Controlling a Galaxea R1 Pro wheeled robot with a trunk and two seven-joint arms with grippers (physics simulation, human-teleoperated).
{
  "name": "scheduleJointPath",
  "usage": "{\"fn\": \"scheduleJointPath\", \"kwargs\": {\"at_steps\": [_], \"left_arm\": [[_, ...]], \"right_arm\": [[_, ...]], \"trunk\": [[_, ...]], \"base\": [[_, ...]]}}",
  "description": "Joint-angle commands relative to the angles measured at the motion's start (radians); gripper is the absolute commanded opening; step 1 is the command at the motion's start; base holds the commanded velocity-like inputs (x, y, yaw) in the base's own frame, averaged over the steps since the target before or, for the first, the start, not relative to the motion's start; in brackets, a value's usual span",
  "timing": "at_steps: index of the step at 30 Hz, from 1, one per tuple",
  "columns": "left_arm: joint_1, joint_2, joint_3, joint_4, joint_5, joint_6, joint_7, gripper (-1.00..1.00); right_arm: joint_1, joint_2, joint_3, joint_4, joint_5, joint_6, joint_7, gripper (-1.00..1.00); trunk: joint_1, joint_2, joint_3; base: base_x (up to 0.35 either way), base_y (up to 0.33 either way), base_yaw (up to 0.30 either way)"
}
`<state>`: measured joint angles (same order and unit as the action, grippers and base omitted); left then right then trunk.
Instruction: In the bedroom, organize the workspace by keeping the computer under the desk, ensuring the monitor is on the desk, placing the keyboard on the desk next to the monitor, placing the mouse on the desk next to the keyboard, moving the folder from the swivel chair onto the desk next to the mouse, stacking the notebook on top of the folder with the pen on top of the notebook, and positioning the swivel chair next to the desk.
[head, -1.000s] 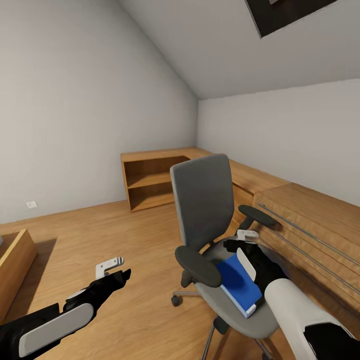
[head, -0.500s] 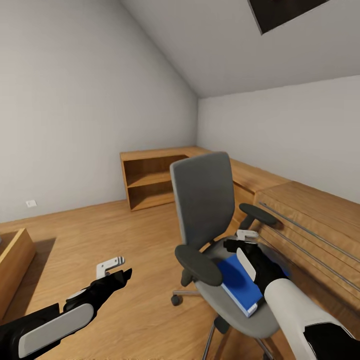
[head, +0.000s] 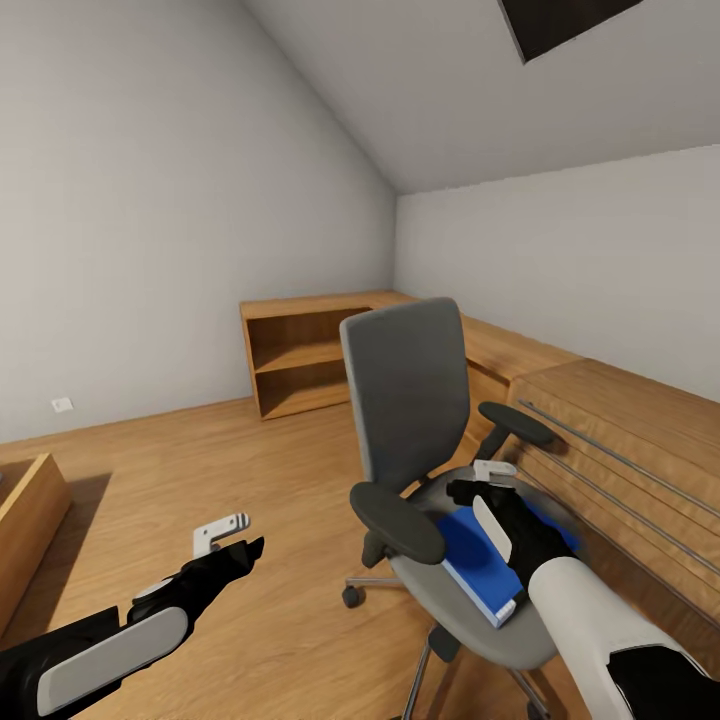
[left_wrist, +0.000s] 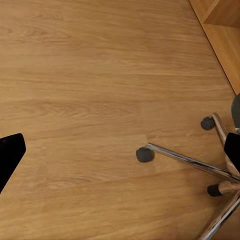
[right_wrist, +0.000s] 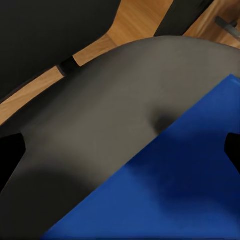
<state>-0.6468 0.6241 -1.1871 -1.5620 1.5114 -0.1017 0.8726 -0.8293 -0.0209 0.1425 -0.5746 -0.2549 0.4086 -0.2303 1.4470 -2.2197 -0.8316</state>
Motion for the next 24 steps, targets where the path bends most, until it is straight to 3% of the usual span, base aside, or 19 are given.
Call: {"fn": "scheduleJointPath", "kwargs": {"at_steps": [1, 24], "left_arm": [[-0.002, 0.001, -0.003, -0.001, 0.009, -0.010, 0.002, 1.00], [-0.002, -0.003, -0.005, -0.001, 0.009, -0.010, 0.002, 1.00]], "right_arm": [[-0.001, -0.002, 0.009, -0.002, -0.010, 0.005, -0.009, 1.00], [-0.001, -0.001, 0.010, -0.002, -0.010, 0.033, -0.056, 1.00]], "trunk": [[0.000, -0.001, -0.001], [0.038, -0.071, -0.032]], "base": [[0.000, 0.000, 0.000], [0.000, 0.000, 0.000]]}}
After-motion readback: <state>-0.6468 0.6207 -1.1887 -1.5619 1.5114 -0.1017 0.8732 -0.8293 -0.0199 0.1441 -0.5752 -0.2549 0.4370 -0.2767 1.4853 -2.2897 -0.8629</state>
